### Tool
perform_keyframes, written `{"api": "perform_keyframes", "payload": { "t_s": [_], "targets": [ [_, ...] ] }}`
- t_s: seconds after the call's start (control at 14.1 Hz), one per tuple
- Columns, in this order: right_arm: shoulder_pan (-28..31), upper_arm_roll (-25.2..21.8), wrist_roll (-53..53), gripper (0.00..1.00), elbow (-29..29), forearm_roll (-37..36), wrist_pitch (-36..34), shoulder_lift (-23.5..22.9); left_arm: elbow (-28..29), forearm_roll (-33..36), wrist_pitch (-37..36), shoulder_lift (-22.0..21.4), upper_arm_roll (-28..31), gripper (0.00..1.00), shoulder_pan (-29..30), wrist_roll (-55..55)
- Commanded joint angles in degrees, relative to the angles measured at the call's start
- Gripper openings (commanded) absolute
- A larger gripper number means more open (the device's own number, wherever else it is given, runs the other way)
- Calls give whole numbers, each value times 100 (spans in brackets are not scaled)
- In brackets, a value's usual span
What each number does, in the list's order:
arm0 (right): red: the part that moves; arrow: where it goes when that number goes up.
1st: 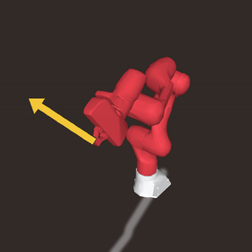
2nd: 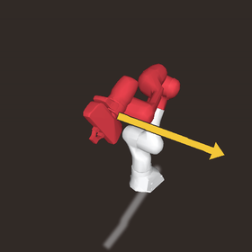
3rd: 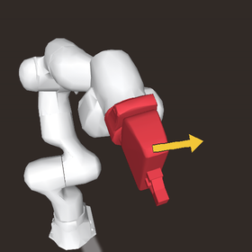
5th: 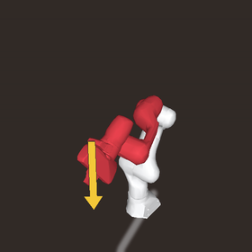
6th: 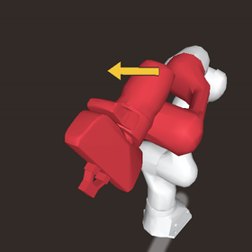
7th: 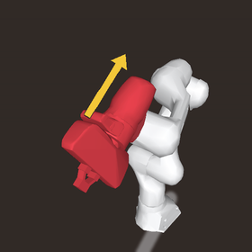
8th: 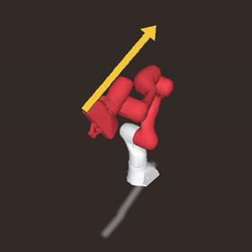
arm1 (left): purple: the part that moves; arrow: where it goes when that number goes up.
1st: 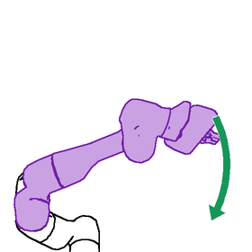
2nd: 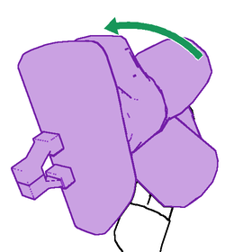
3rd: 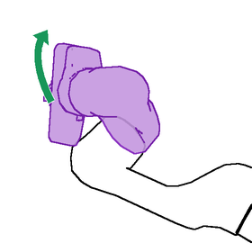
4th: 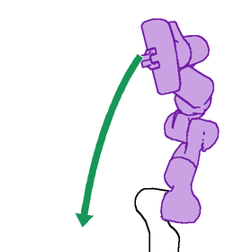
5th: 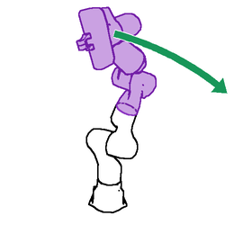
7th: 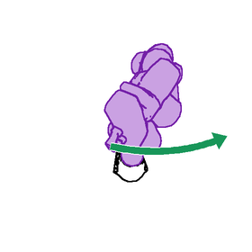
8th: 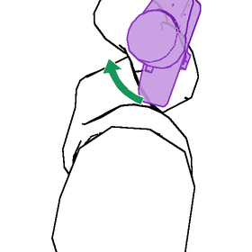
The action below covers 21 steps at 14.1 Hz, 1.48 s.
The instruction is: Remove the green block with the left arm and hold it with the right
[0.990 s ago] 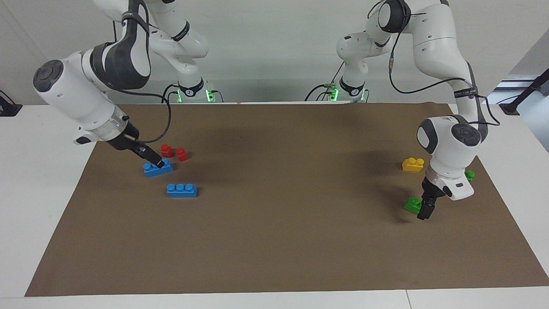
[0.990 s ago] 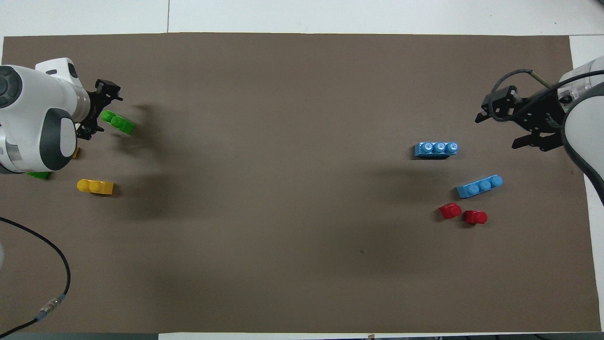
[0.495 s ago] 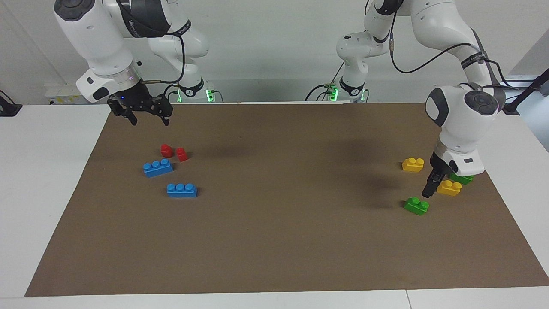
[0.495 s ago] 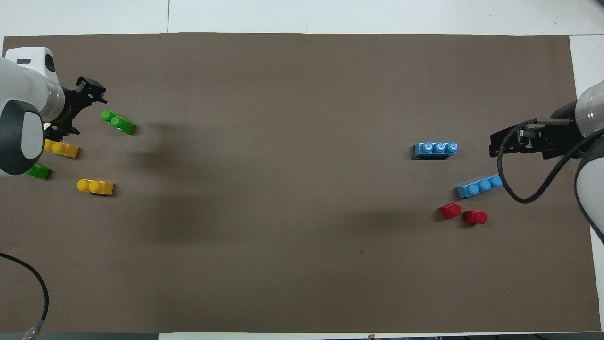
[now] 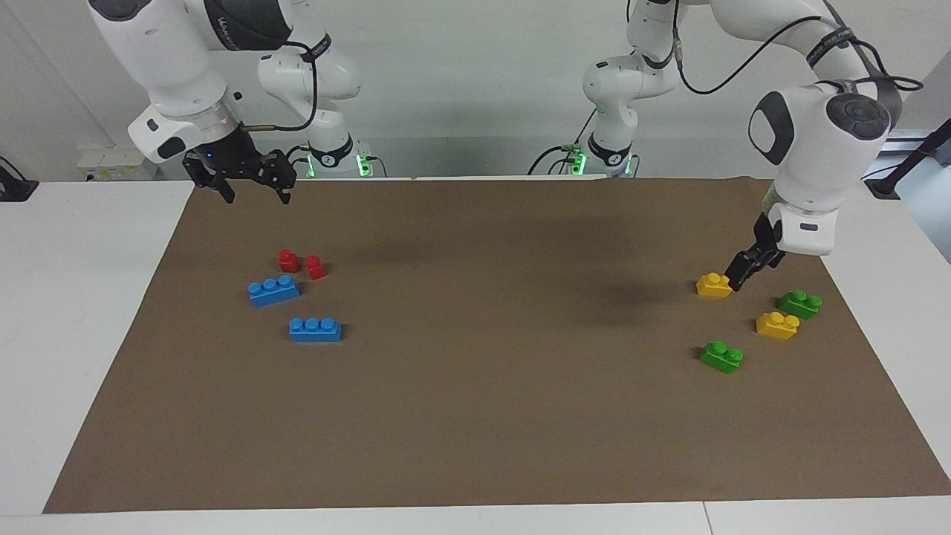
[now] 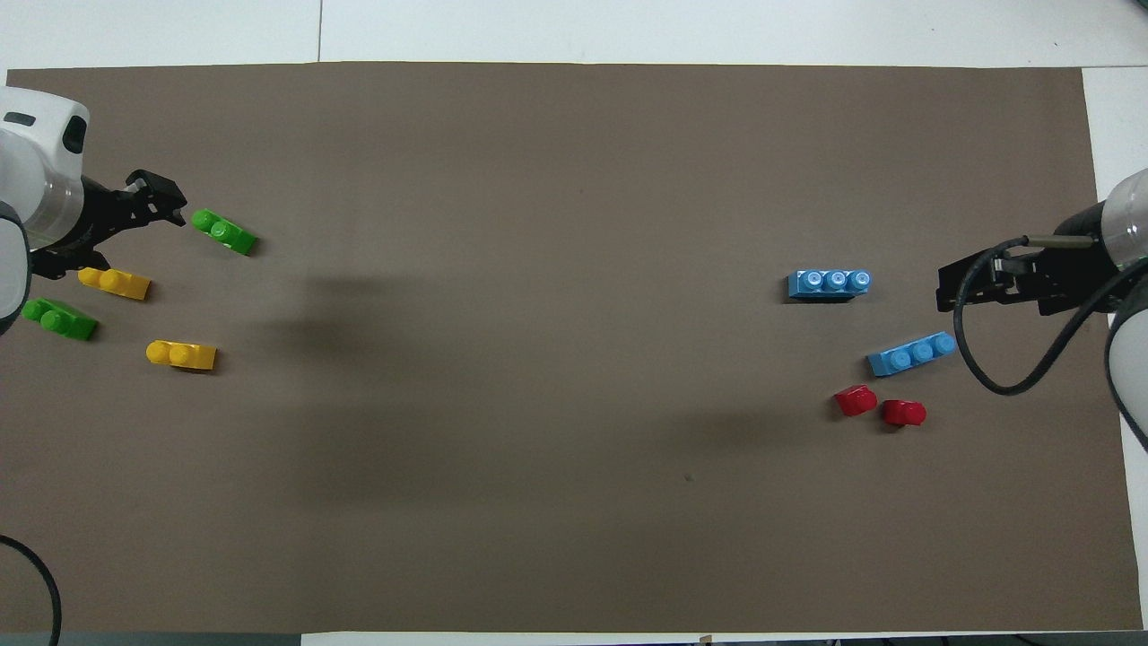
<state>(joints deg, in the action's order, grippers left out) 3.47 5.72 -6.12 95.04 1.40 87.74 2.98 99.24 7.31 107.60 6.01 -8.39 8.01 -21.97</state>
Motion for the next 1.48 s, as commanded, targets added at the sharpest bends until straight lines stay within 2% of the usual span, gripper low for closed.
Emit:
{"api": "perform_keyframes", "payload": {
  "t_s": [0.0,0.21,0.42,0.57,0.64,0.92,1.41],
  "targets": [
    [92,34,198,100,173,-88,330,89,-2,-177,-581,-415,4,100,42,806],
    [128,25,199,100,156,-61,331,-17,-2,-352,-1205,-758,206,100,-159,1291],
    [136,25,190,100,156,-61,322,-17,-2,-432,-1531,-944,759,100,-704,1520],
    [145,25,190,100,164,-105,322,-17,-10,-468,-1707,-979,1406,100,-1299,1731],
    [136,25,198,100,164,-114,331,-17,-89,-468,-1760,-979,1550,100,-1450,1732],
    [128,25,216,100,164,-192,331,-17,-765,-625,-2050,-874,1472,100,-1443,1845],
    [119,25,278,100,173,-298,331,-17,-450,-740,-1620,-1032,1289,100,-1426,2065]
  ]
}}
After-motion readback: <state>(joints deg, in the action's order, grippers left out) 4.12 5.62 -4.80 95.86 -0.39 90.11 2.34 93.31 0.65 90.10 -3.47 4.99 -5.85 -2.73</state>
